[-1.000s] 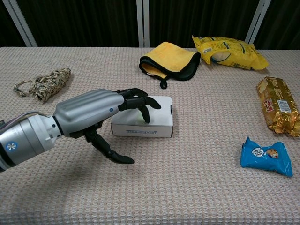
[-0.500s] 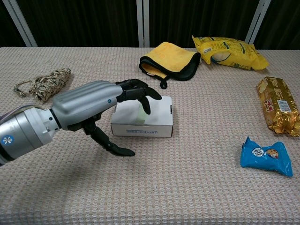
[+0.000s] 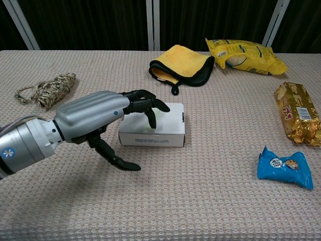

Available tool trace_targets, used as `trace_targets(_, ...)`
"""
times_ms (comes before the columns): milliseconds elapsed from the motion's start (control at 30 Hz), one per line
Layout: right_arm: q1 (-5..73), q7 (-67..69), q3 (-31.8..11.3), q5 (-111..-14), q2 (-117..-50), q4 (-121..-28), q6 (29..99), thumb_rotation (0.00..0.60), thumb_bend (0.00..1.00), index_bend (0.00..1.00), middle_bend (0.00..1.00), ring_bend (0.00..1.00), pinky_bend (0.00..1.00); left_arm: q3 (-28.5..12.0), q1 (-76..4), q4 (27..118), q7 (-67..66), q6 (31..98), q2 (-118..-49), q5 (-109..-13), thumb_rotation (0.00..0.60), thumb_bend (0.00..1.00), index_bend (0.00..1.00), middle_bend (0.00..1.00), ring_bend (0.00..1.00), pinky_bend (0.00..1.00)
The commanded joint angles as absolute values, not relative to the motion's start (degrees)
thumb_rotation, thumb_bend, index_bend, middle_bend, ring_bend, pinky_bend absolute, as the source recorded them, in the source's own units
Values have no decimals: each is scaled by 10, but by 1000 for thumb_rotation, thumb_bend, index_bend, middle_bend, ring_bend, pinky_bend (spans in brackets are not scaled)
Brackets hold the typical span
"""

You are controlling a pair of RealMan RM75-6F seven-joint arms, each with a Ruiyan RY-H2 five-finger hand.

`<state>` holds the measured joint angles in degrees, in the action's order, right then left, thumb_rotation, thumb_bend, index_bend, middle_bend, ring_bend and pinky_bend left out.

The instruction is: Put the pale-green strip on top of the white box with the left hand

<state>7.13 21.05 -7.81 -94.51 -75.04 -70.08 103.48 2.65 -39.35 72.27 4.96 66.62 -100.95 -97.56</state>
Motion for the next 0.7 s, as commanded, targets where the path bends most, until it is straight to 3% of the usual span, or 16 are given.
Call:
trace_targets(33,71,211,-78,-945,-751,-701,1034,600,336,0,0,0,0,28,-393,721,49,665,-1010,-976,457,31,145,351,44,160)
trace_targets(700,72,206,-77,-948,-749,-705,1036,600,335,0,0,0,0,27,-390,724,50,680,-1006,-982,462,32,145,352,45,160)
